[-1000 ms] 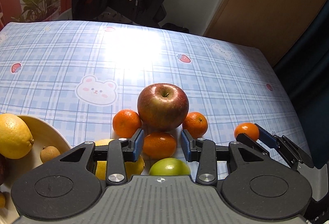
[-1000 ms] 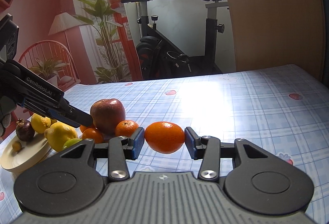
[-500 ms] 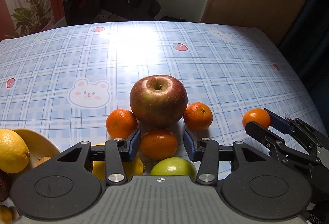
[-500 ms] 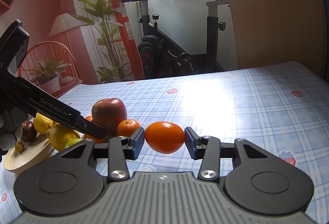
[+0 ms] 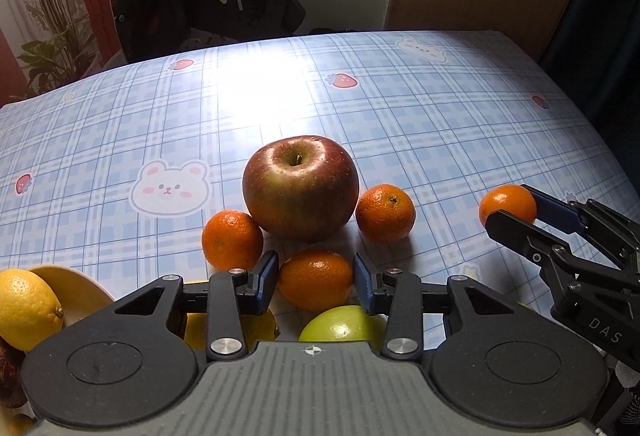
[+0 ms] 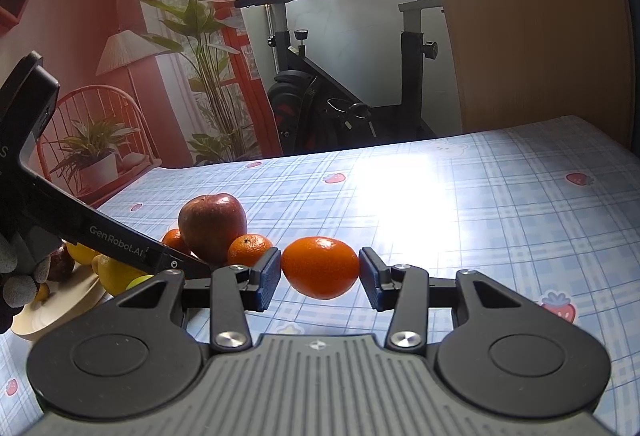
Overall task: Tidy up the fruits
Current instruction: 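Grasp a tangerine with the left gripper while the right gripper holds the orange fruit, then carry both fruits onto the plate and open both grippers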
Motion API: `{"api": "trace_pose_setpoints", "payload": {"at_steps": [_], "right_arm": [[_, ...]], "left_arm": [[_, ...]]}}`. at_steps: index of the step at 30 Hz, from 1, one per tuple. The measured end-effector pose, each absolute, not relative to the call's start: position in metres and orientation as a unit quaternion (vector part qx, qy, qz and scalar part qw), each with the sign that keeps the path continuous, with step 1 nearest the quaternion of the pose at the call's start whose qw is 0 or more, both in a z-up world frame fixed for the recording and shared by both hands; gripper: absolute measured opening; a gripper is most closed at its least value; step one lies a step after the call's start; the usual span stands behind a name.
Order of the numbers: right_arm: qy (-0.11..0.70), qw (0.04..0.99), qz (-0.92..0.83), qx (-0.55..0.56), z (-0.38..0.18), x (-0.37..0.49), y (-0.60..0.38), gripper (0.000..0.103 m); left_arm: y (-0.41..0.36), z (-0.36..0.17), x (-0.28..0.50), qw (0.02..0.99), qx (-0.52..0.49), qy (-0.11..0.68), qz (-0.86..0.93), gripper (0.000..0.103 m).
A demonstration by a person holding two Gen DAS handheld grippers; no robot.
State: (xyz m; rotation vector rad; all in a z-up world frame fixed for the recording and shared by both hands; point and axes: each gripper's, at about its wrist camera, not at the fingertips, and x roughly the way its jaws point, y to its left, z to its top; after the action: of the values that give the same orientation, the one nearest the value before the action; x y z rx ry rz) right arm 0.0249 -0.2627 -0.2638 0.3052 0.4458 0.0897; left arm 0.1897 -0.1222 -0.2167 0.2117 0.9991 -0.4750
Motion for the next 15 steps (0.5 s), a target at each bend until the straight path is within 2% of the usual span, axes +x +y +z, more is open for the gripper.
{"api": "trace_pose_setpoints", "payload": {"at_steps": [15], "right_arm": [[0.221,0.962,0.045,0.153,-0.263,0.025,-0.264,0.046]], "left_arm": [[-0.118,-0.196,0.168,0.859,0.073,0.438,-0.253,0.043]]}}
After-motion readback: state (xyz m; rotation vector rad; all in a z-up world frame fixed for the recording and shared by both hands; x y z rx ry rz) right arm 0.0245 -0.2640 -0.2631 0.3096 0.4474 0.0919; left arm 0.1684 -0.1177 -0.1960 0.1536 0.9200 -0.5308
